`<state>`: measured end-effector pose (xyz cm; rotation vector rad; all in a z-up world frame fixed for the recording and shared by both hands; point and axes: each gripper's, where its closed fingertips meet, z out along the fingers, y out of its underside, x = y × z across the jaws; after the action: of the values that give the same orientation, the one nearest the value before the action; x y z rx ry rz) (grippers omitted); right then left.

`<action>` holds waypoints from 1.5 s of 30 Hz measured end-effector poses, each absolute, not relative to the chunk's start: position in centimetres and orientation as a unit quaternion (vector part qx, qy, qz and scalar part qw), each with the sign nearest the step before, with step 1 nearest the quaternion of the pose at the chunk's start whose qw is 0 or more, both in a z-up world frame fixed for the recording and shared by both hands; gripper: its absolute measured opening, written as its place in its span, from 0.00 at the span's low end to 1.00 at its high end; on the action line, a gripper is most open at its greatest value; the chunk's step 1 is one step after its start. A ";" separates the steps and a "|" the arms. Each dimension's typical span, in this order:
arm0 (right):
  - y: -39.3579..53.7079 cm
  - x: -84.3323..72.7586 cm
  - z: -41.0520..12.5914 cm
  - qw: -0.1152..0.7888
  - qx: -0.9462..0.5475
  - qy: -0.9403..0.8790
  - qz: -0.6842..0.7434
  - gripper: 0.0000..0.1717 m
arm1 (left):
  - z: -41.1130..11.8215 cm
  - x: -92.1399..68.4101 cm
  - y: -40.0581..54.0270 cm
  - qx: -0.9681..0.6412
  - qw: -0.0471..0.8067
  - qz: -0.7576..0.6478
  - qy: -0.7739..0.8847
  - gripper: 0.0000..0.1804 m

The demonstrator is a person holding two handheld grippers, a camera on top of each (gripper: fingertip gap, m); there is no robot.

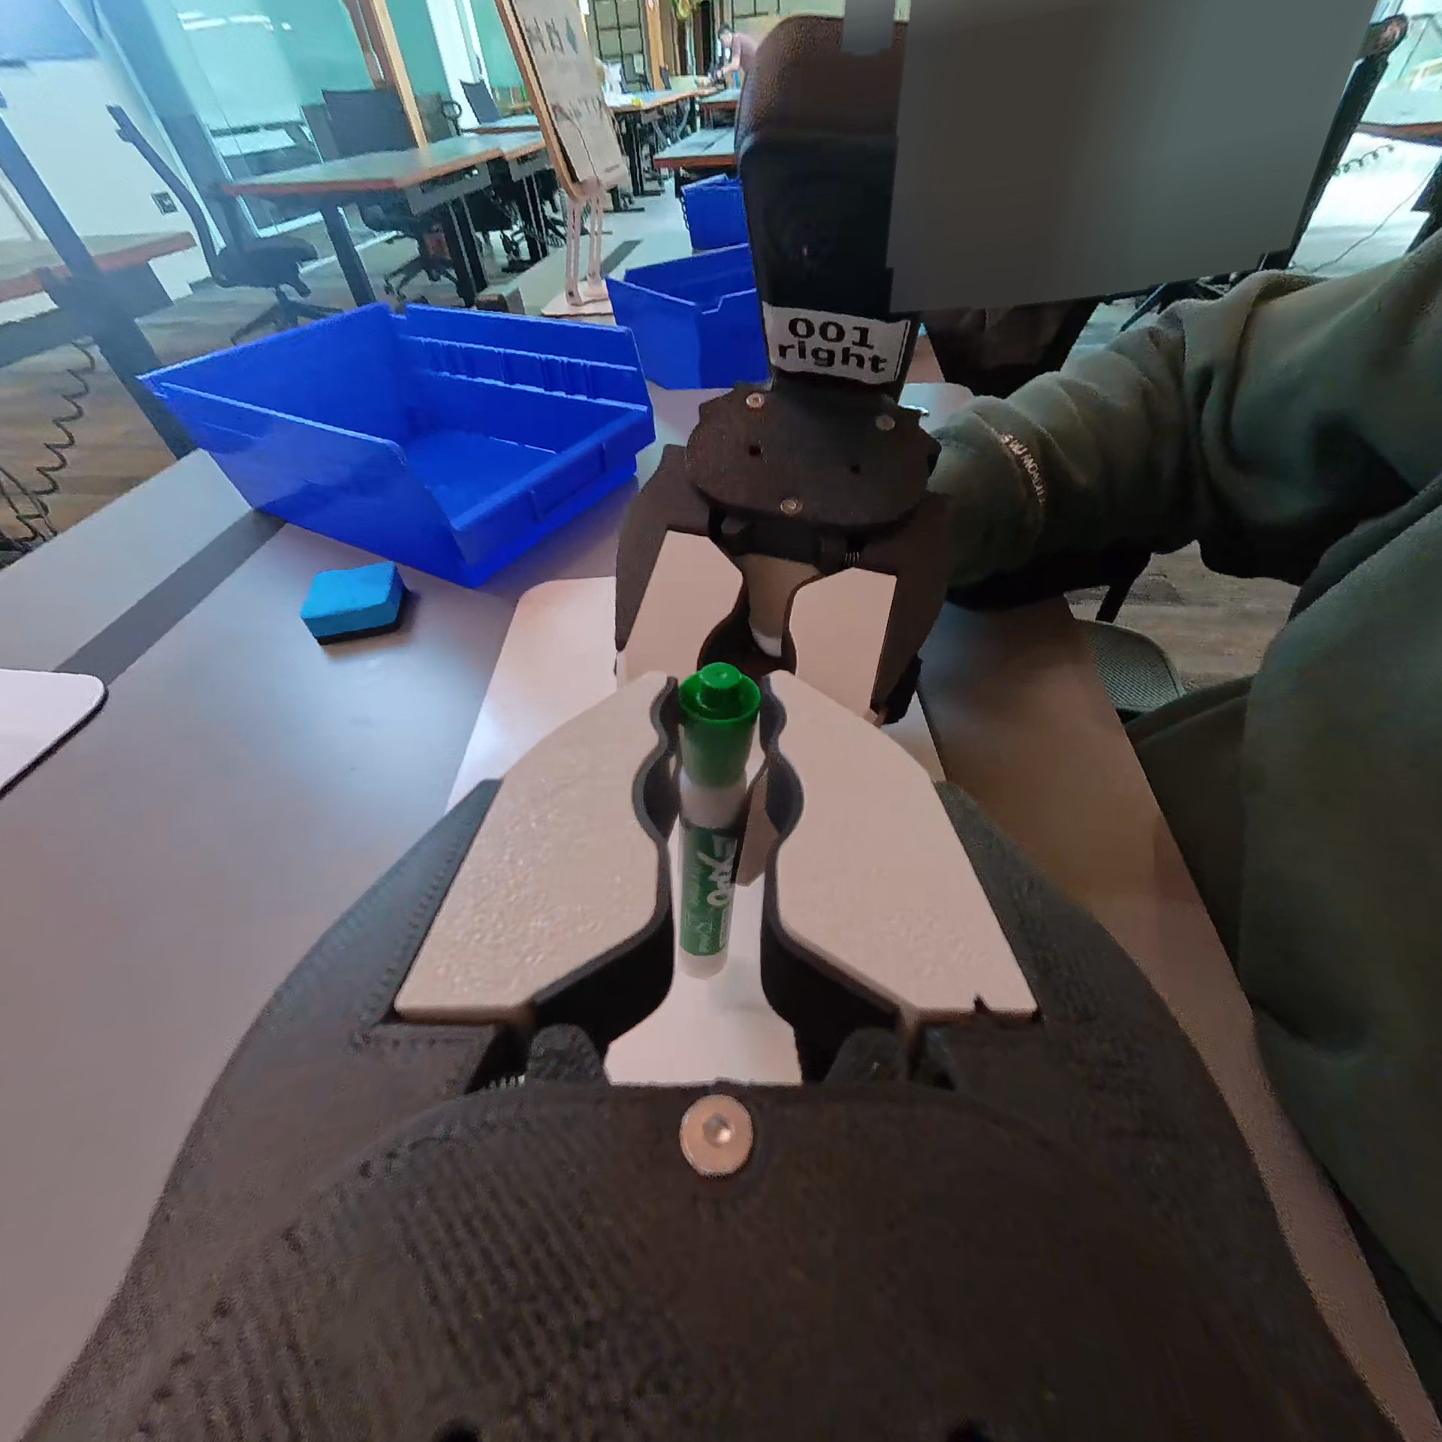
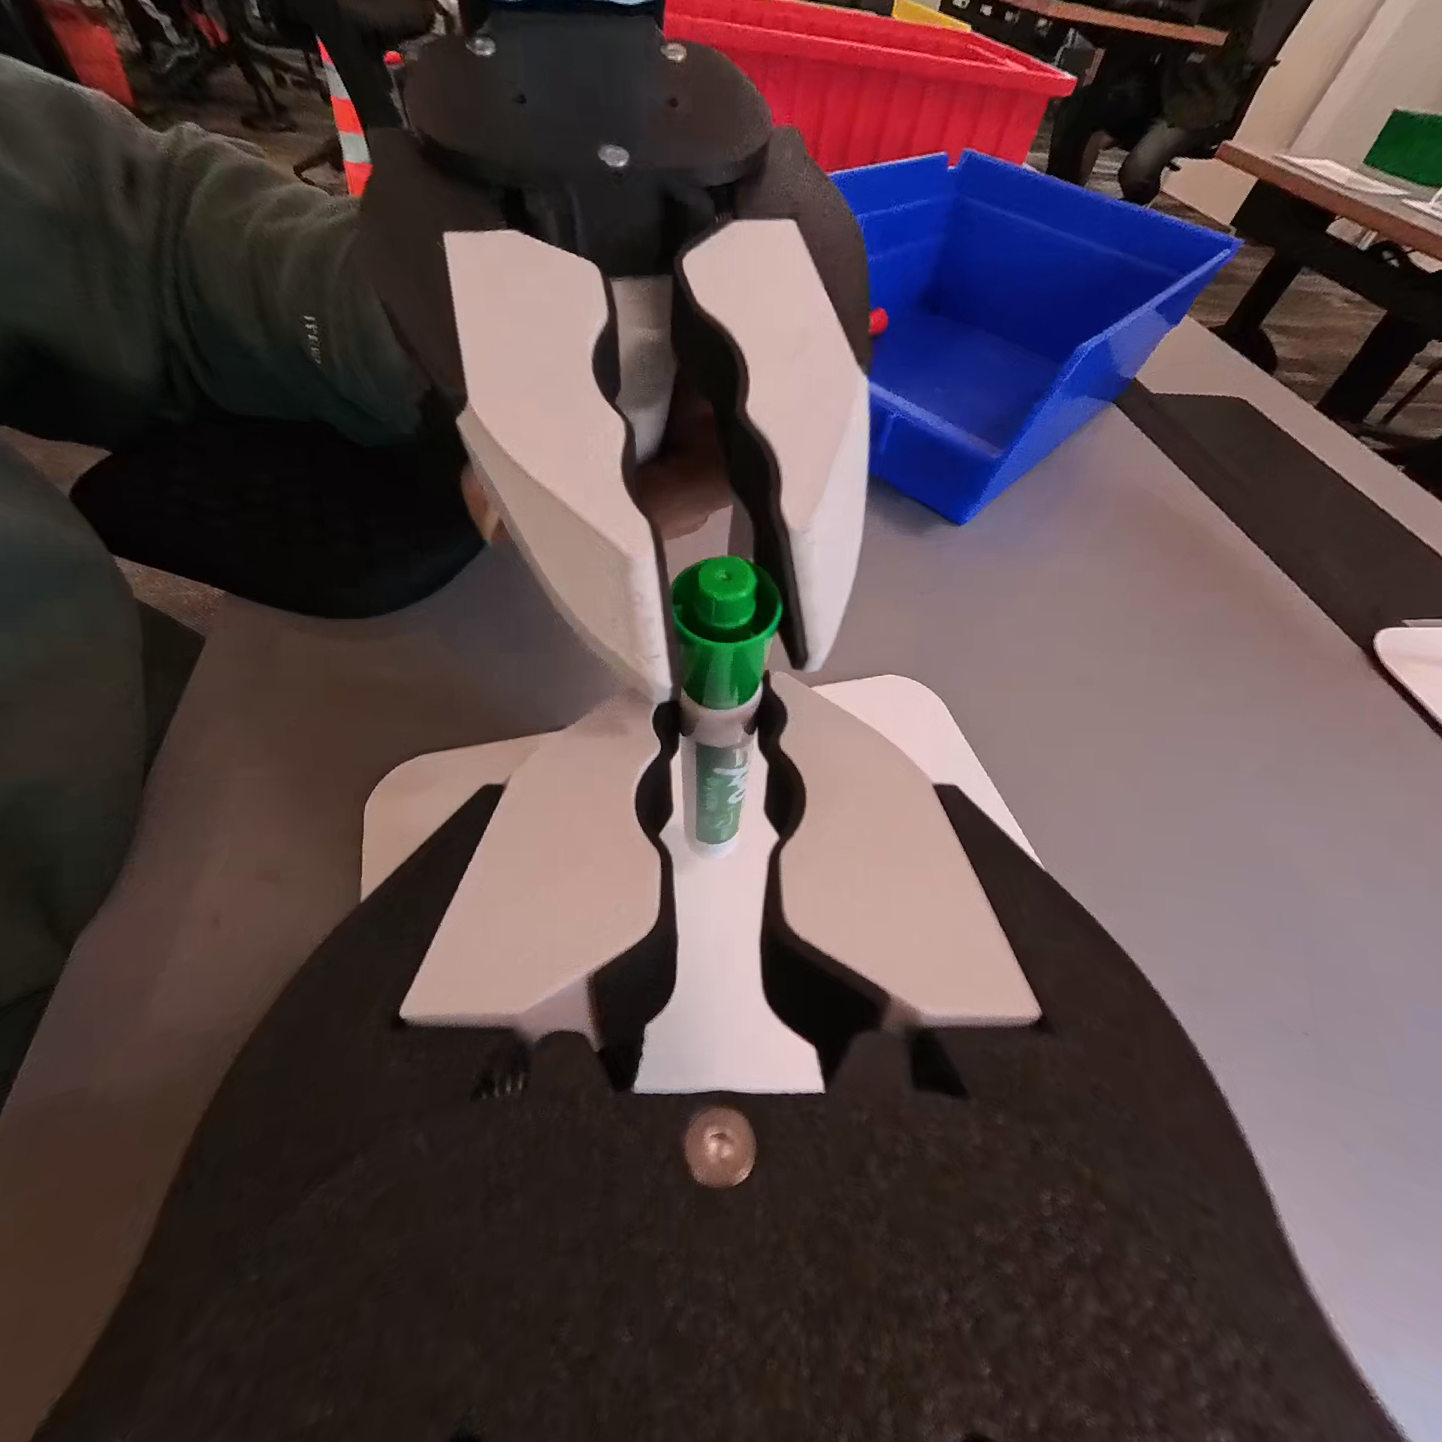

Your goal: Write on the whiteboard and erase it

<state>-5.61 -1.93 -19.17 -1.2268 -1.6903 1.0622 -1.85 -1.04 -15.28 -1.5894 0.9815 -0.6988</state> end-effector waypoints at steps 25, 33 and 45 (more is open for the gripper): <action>-1.1 -4.3 -10.7 0.723 -0.289 -0.591 0.209 0.44 | -5.2 -11.0 0.1 -0.464 0.595 -0.656 0.018 0.10; -2.7 -4.7 -9.5 0.746 -0.267 -0.577 0.200 0.41 | -5.7 -7.3 -1.1 -0.465 0.545 -0.697 0.012 0.11; -3.8 -5.6 -9.4 0.753 -0.262 -0.571 0.195 0.35 | -6.0 -6.5 -0.9 -0.459 0.529 -0.713 -0.019 0.11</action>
<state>-5.59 -3.76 -9.44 -0.5720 -1.2467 0.4246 -6.46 -0.95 -5.98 -1.0968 -0.0454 -1.7035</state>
